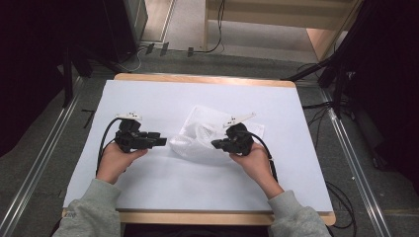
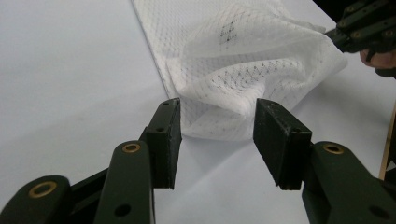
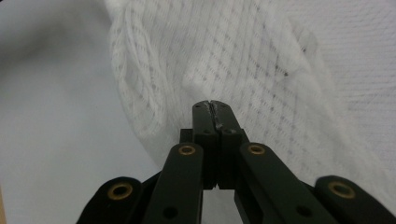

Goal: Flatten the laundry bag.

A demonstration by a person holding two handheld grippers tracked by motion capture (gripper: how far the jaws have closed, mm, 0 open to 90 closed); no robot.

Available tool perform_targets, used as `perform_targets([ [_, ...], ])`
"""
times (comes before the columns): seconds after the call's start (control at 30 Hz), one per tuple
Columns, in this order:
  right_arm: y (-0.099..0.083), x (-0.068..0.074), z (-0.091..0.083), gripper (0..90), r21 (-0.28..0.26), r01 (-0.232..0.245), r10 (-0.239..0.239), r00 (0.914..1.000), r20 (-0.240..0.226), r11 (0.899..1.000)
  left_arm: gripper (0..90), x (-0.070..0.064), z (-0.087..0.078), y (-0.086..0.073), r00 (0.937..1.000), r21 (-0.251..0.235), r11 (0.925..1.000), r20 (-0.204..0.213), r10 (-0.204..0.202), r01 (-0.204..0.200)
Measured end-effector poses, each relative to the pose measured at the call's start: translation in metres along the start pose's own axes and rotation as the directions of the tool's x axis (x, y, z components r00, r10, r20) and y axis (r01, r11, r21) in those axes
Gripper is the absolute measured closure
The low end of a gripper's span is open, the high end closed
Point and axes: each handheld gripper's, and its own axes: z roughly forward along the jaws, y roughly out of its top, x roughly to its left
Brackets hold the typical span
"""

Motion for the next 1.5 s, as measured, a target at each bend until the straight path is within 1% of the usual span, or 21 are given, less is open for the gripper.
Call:
perform_targets([
  [0.1,-0.002,0.001,0.002,90.0,0.011,0.004,-0.004,1.0,0.001,1.0,53.0,0.002,0.006,0.006,0.9999,-0.002,1.0,0.012,-0.01,0.01],
  [0.23,-0.003,0.0,0.004,90.0,0.012,-0.003,0.003,1.0,0.001,1.0,52.5,0.006,0.021,0.015,0.9996,0.012,0.9997,0.018,-0.02,0.02],
  [0.27,-0.003,0.001,0.005,90.0,0.016,-0.005,0.005,1.0,-0.001,1.0,52.1,0.007,0.025,0.016,0.9993,0.014,0.9995,0.022,-0.028,0.028],
  [0.33,-0.006,0.002,0.007,90.0,0.021,-0.007,0.007,1.0,-0.003,1.0,51.1,0.007,0.033,0.017,0.9992,0.037,0.9988,0.024,-0.033,0.032],
  [0.37,-0.008,0.003,0.009,90.0,0.023,-0.005,0.005,1.0,-0.005,1.0,50.8,0.007,0.037,0.017,0.9993,0.051,0.9983,0.022,-0.029,0.028],
  [0.4,-0.011,0.007,0.012,90.0,0.039,0.0,0.0,1.0,-0.005,0.999,50.5,0.006,0.039,0.017,0.9996,0.064,0.9977,0.017,-0.024,0.022],
  [0.47,-0.013,0.008,0.014,90.0,0.041,0.007,-0.006,1.0,-0.007,0.999,50.4,0.006,0.044,0.017,0.9997,0.075,0.997,0.017,-0.019,0.017],
  [0.6,-0.023,0.015,0.022,90.0,0.059,0.016,-0.016,0.9999,-0.005,0.998,50.1,0.006,0.049,0.017,0.9996,0.09,0.9958,0.019,-0.021,0.019],
  [0.7,-0.026,0.017,0.023,90.0,0.069,0.016,-0.016,0.9999,0.0,0.997,50.2,0.007,0.051,0.017,0.9995,0.098,0.9951,0.025,-0.017,0.014],
  [0.73,-0.029,0.018,0.023,90.0,0.072,0.018,-0.018,0.9998,0.002,0.997,50.0,0.008,0.052,0.018,0.9995,0.097,0.9953,0.028,-0.011,0.008],
  [0.9,-0.035,0.02,0.026,90.0,0.091,0.024,-0.025,0.9996,0.009,0.996,49.8,0.011,0.05,0.021,0.9993,0.07,0.9974,0.032,-0.021,0.019],
  [1.0,-0.039,0.022,0.026,90.0,0.088,0.027,-0.029,0.9995,0.012,0.996,49.7,0.012,0.05,0.024,0.9993,0.062,0.9978,0.029,-0.023,0.022],
  [1.07,-0.041,0.023,0.025,90.0,0.083,0.025,-0.025,0.9997,0.007,0.996,49.8,0.012,0.053,0.025,0.9992,0.072,0.9971,0.029,-0.026,0.024],
  [1.13,-0.043,0.025,0.024,90.0,0.084,0.02,-0.02,0.9998,0.007,0.996,49.9,0.012,0.058,0.024,0.9993,0.096,0.9953,0.032,-0.019,0.016],
  [1.23,-0.046,0.027,0.021,90.0,0.086,0.022,-0.023,0.9996,0.014,0.996,51.0,0.008,0.066,0.018,0.9994,0.123,0.9921,0.024,-0.026,0.023],
  [1.3,-0.046,0.027,0.02,90.0,0.09,0.023,-0.024,0.9996,0.016,0.996,53.7,0.007,0.07,0.013,0.9998,0.154,0.988,0.012,-0.018,0.016],
  [1.33,-0.046,0.027,0.02,90.0,0.09,0.024,-0.025,0.9995,0.017,0.996,55.0,0.006,0.073,0.011,0.9998,0.178,0.984,0.014,-0.014,0.011],
  [1.37,-0.045,0.027,0.02,90.0,0.087,0.021,-0.023,0.9996,0.016,0.996,59.8,0.004,0.075,0.009,0.9999,0.192,0.9814,0.015,-0.004,0.001],
  [1.43,-0.043,0.026,0.018,90.0,0.082,0.017,-0.019,0.9997,0.018,0.996,69.3,0.001,0.076,0.007,0.9999,0.192,0.9813,0.009,0.014,-0.016],
  [1.47,-0.042,0.026,0.016,89.5,0.069,0.016,-0.017,0.9997,0.017,0.997,76.0,0.0,0.077,0.006,0.9996,0.194,0.9807,0.014,0.023,-0.025],
  [1.5,-0.039,0.025,0.013,88.5,0.058,0.016,-0.018,0.9996,0.02,0.998,82.3,0.0,0.077,0.006,0.9996,0.194,0.9807,0.012,0.024,-0.026],
])
